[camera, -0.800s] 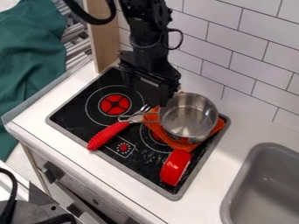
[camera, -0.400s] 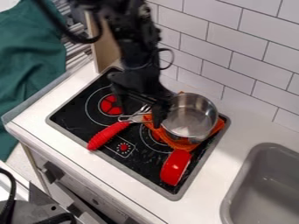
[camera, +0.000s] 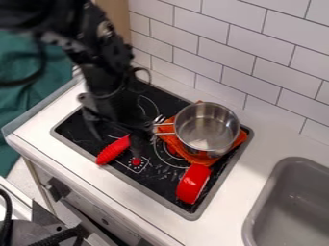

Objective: Put the red object inside the silver pot.

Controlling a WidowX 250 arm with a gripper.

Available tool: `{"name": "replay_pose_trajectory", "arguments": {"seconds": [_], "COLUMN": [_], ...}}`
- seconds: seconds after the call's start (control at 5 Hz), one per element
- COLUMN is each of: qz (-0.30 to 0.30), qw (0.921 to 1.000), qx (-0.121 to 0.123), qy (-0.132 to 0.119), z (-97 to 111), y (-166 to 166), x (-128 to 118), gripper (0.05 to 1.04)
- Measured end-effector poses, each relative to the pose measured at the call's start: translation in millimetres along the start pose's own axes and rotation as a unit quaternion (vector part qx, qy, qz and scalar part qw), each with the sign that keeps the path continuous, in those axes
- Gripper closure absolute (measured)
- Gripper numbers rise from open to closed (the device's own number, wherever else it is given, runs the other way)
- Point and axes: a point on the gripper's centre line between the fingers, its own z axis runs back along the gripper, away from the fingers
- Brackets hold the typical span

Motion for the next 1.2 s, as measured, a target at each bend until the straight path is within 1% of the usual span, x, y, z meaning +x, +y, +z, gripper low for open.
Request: {"name": "replay_pose_trajectory", "arguments": {"seconds": [0.2,0.4,0.6,0.8,1.0,1.2], "qz": [-0.031,-0.057,-0.078,-0.080,-0.047,-0.013], "qw": [0.9994,0.9979,0.9959,0.9954,0.9975,0.9985], "qx": [0.011,0.024,0.030,0.034,0.029,0.017], "qy": [0.010,0.019,0.035,0.041,0.045,0.050], "z": [-1,-2,-9,-12,-18,-22], "y": [-21,-44,-65,-86,-107,-125], "x": [-12,-17,-19,-10,5,18], "gripper": [0.079,0.079,0.079,0.079,0.079,0.079]}}
